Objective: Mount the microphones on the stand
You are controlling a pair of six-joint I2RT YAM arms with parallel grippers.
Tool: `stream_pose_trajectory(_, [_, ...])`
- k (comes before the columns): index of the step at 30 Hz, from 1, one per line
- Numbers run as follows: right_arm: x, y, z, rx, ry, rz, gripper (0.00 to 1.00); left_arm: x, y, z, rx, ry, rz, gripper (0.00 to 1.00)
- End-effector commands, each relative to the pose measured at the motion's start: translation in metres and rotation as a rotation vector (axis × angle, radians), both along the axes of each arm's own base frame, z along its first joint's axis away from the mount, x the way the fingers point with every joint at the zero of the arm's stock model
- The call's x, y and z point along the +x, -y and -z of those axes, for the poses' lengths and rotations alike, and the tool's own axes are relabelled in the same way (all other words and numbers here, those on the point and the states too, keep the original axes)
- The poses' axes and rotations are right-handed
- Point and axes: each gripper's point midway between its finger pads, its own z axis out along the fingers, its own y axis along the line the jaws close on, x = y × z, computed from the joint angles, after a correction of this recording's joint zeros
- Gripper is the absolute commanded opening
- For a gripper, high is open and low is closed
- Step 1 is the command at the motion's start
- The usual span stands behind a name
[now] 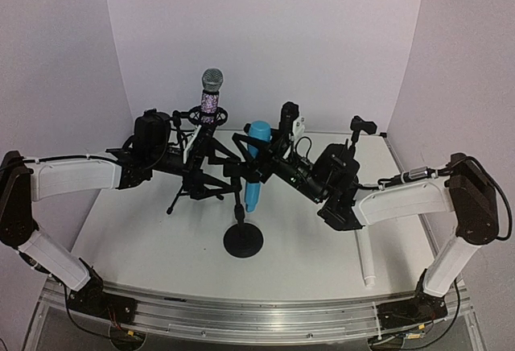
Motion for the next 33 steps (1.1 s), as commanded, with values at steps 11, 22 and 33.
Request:
stream_pose_trajectory(11, [-0.009, 0.013, -0.023, -0.001, 0.018, 0.014, 0.46, 0.012, 0.0, -0.008, -0.013, 0.06, -0.065, 0.86])
stream_pose_trajectory(22, [-0.006, 0.018, -0.026, -0.053, 0.007, 0.054, 0.72, 0.01, -0.004, 0.002, -0.012, 0.012, -0.096, 0.89])
stream_pose_trajectory(33, [-0.002, 0.037, -0.028, -0.118, -0.015, 0.137, 0.9, 0.015, 0.001, 0.028, -0.003, -0.061, -0.234, 0.83])
